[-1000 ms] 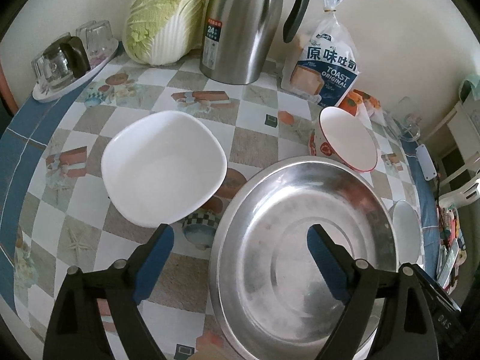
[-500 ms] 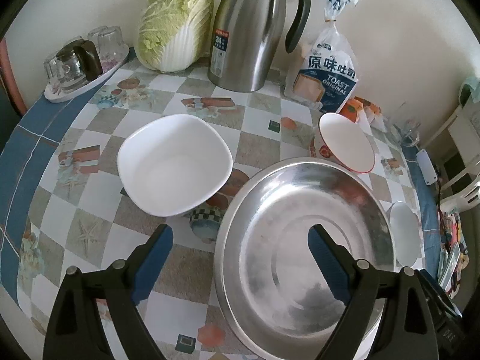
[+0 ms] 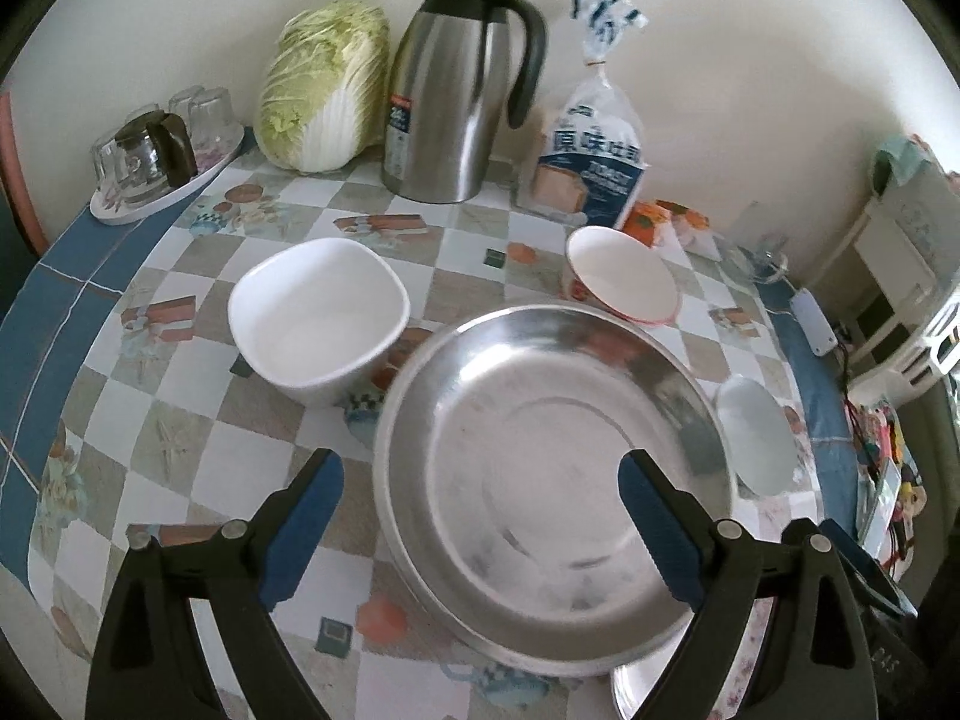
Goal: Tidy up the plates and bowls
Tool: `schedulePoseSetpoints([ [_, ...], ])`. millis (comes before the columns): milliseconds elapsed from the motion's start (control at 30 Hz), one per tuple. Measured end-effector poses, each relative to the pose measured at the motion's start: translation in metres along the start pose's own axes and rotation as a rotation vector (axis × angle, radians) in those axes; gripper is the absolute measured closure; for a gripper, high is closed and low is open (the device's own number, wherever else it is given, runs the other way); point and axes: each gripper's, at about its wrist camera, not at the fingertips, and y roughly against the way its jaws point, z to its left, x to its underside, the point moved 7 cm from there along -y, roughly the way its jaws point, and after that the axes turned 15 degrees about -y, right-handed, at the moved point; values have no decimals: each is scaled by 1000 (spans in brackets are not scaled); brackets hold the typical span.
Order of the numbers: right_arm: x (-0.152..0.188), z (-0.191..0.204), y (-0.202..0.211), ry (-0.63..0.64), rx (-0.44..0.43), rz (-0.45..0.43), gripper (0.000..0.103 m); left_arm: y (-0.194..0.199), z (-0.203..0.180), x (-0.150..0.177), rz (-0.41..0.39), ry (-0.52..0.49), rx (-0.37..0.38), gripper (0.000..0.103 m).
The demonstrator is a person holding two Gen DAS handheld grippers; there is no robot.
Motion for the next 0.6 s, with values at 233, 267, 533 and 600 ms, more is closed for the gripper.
schedulePoseSetpoints([
  [233,11,-9,18,21,-1,-13,0,16,-14,13,-25,-10,2,9],
  [267,12,-11,20,17,-5,-14,0,17,-15,15,-27,-10,3,9],
  [533,20,-28,36,0,-7,-12,0,25,-35,38,-22,-39,37,9],
  [600,22,-32,37,-9,-8,-4,0,24,-39,42,-12,-39,45,9],
])
